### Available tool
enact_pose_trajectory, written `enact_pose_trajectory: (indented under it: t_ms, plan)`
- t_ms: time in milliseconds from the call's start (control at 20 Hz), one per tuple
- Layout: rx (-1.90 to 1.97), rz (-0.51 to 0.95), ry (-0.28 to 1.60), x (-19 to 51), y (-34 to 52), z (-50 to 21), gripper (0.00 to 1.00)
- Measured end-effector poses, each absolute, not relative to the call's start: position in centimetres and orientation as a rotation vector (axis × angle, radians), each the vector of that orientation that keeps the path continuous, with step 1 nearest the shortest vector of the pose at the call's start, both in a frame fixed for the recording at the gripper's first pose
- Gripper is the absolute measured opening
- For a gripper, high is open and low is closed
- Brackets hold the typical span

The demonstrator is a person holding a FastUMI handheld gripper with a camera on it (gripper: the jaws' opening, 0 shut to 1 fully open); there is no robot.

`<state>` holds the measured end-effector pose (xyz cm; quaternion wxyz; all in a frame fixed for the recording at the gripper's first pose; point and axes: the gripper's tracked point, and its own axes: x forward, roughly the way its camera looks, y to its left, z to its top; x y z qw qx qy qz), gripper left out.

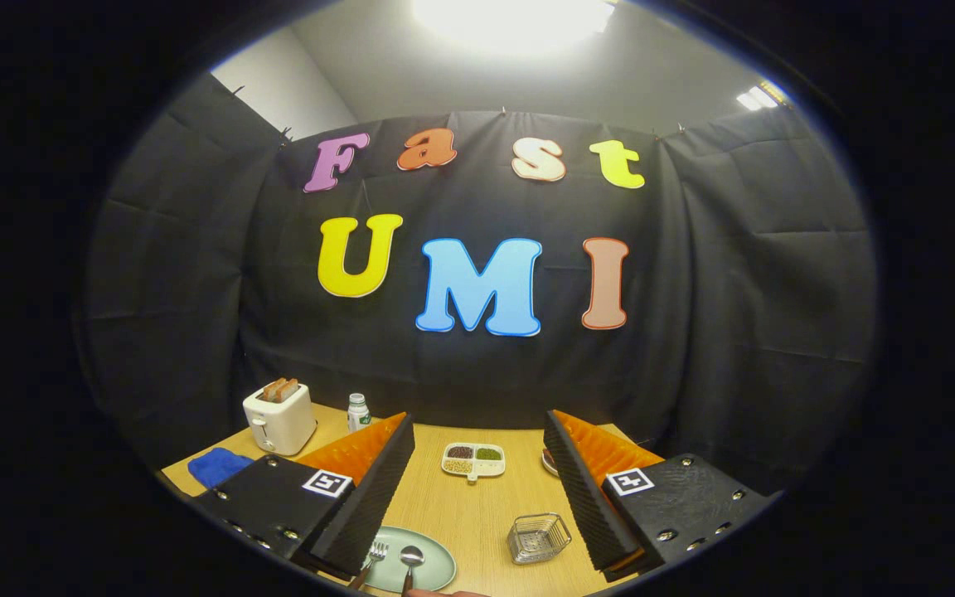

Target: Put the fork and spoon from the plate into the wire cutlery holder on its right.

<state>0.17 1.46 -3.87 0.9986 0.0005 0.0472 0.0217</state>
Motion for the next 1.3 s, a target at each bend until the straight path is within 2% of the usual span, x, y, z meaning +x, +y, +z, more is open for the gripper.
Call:
enact_pose_trajectory:
  t_ms: [750,1300]
  plan:
    - [-0.212,0.193,0.468,-0.5,5.3,-16.7,0.96]
    - [-0.292,0.326,0.82,-3.6,7.7,-26.8,0.95]
